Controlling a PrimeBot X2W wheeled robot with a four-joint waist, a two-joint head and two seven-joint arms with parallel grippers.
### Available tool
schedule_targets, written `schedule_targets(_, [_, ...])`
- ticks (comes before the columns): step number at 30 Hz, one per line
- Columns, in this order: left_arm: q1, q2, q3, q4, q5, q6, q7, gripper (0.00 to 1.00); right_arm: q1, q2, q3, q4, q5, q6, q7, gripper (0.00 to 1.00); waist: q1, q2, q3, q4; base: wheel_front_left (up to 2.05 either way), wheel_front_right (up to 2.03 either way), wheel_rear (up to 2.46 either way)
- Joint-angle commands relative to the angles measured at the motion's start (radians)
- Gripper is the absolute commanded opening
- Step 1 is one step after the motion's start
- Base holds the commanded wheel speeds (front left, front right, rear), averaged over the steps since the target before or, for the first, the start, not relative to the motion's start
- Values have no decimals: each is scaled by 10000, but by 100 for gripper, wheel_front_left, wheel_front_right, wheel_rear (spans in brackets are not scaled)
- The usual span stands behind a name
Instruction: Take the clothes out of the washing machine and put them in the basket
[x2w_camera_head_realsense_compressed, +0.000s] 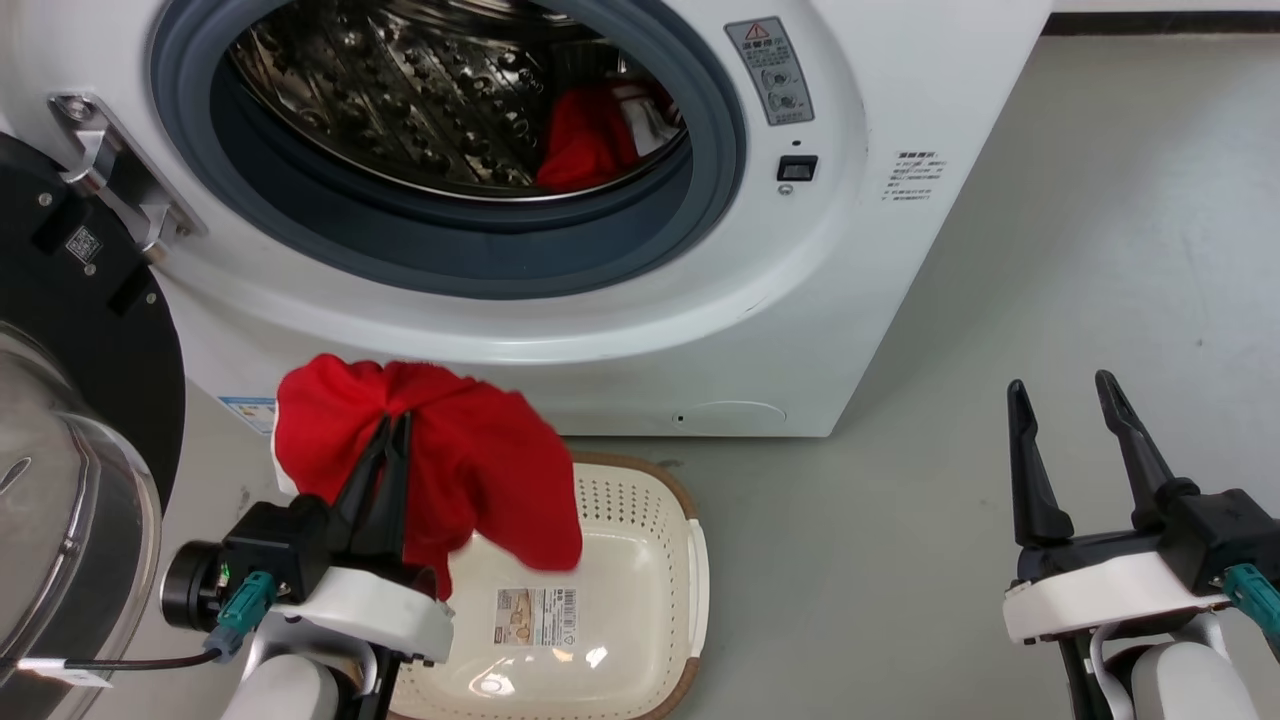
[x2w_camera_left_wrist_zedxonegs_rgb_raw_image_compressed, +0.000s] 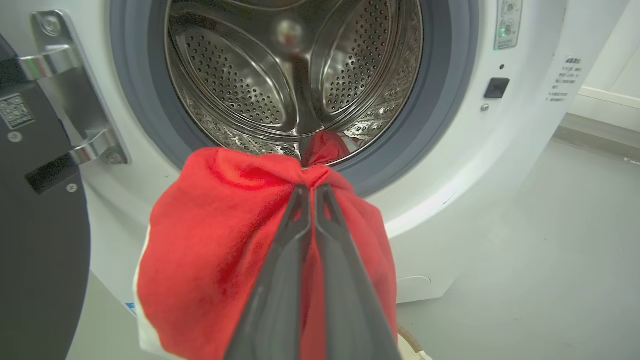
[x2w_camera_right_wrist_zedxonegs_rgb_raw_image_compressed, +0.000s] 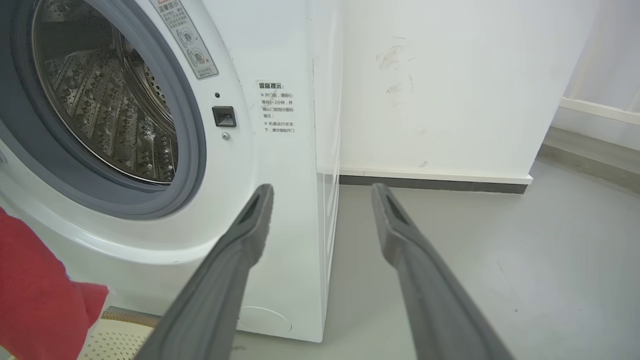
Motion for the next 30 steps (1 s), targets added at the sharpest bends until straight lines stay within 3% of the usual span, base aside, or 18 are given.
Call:
schedule_targets(1, [58,-96,39,316,42,-101,-28,0,-37,0,40,-38,-132,-7,-24,100,1,-1,179,53,0,0,0])
schedule_targets(9, [-590,-566,511,2637,13,-838,-26,0,-423,0,-36,-275,-451,-7,-23,100,1,-1,1441,-42,0,0,0])
schedule_targets(12, [-1519,-820,685,4418,336,-1326,-26,0,-697,-2,-22,-458,-646,-7,-23,100,1,-1,2481,-211,0,0,0])
schedule_targets(22, [-3439,-1079,836,7462,887,-1831,-27,0,-1168,3,-182,-872,-753,-7,-24,100,1,-1,4412,-556,0,0,0])
schedule_targets(30, [-4783,-1075,846,9158,1163,-1934,-27,0,-1374,4,-200,-1222,-630,-7,-24,100,1,-1,5743,-706,0,0,0])
